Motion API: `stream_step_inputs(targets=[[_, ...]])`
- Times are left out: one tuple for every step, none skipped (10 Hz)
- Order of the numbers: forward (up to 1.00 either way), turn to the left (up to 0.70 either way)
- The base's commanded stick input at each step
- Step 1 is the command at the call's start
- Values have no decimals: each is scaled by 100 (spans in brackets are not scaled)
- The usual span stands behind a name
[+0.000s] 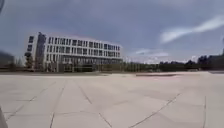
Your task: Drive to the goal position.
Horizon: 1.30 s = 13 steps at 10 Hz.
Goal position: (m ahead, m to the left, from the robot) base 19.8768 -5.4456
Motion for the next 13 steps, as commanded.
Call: stream_step_inputs(targets=[[100, -2], [100, -19], [100, -34], [100, -10], [100, 0], [100, 0], [100, 0], [100, 0], [100, 0], [100, 0], [100, 0], [100, 0], [100, 0]])
